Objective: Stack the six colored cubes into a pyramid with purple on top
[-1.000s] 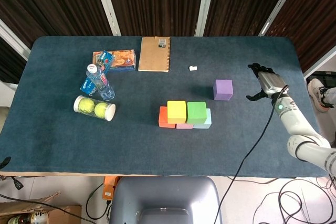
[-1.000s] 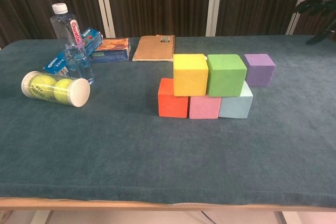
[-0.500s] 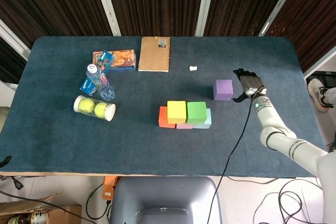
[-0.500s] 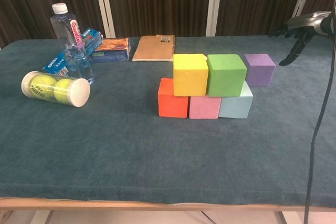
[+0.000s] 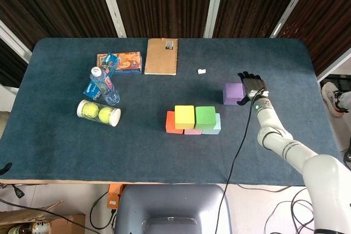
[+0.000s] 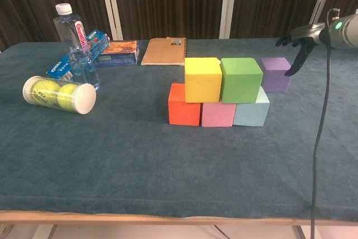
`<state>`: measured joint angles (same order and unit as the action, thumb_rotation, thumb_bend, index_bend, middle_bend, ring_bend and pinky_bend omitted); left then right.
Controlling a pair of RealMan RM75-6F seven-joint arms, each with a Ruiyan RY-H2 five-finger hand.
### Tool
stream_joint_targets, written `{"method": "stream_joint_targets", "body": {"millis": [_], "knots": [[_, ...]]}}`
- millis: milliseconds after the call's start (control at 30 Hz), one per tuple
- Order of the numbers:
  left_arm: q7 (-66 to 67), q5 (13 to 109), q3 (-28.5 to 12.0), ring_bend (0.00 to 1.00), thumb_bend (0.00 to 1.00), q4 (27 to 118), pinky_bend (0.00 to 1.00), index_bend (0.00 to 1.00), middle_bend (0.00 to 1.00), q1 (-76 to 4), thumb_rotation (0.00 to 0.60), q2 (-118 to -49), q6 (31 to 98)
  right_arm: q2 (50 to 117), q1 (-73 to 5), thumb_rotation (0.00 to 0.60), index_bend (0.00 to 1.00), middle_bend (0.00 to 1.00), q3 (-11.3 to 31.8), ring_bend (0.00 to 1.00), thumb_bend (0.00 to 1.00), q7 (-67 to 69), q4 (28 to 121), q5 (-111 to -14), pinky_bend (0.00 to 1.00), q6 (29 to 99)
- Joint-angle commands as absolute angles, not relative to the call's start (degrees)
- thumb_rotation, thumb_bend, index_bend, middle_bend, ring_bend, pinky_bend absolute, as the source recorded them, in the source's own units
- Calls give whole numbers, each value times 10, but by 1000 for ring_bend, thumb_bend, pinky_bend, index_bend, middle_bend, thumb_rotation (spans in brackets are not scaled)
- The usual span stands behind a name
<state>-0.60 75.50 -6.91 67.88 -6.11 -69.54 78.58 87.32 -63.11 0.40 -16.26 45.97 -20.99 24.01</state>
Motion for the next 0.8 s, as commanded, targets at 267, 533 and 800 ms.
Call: {"method": "stream_joint_targets", "body": {"millis": [267,533,800], "knots": [[-17,750,-70,0,157,671,87,103,46,-61,575,-695,779,922,-645,600,253,0,-8,0,140,-198,387,-160,0,214],[-18,751,-69,0,171,672,87,103,45,-59,574,-694,781,936,-634,600,437,0,19,0,195,-182,366,-177,0,225],[-25,755,-68,0,170,675,87,104,45,-55,572,-690,789,878,-604,600,550,0,67,0,198,-137,447,-246,0,272]]}}
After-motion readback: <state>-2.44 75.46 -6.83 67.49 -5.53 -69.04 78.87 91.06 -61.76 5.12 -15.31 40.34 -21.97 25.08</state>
